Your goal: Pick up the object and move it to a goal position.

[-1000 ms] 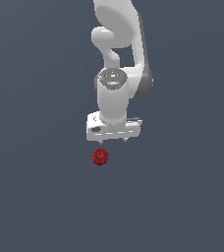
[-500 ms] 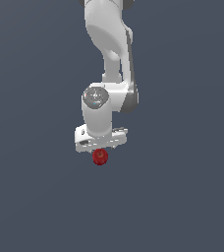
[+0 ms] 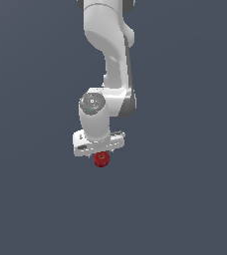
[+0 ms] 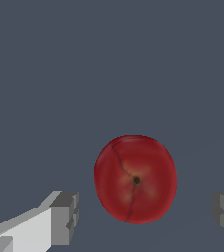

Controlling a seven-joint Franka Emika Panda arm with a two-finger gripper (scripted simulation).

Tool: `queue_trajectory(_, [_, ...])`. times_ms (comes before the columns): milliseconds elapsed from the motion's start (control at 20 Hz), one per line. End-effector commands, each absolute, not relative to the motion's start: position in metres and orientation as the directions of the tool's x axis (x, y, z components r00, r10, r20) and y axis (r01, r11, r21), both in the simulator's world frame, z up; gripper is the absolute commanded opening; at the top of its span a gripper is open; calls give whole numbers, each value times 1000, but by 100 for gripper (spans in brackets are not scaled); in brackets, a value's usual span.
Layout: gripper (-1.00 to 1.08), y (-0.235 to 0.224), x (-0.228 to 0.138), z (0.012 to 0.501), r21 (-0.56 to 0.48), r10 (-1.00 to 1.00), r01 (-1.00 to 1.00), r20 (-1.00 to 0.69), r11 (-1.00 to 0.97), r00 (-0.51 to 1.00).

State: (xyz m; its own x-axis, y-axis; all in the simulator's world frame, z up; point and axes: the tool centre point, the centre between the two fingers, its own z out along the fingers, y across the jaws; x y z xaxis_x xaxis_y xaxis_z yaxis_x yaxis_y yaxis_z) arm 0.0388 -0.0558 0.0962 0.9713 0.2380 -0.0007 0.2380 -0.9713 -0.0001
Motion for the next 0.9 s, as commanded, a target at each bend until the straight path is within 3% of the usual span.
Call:
queue_trajectory(0, [100, -56, 39, 93, 0, 238, 238, -1, -971, 971])
queue_trajectory(700, [100, -56, 39, 46, 0, 242, 242, 0, -970, 970])
queue_trajectory(750, [-100, -56, 39, 46, 0, 242, 242, 0, -970, 970])
queue_trajectory(850, [-100, -56, 39, 46, 0, 242, 242, 0, -970, 970])
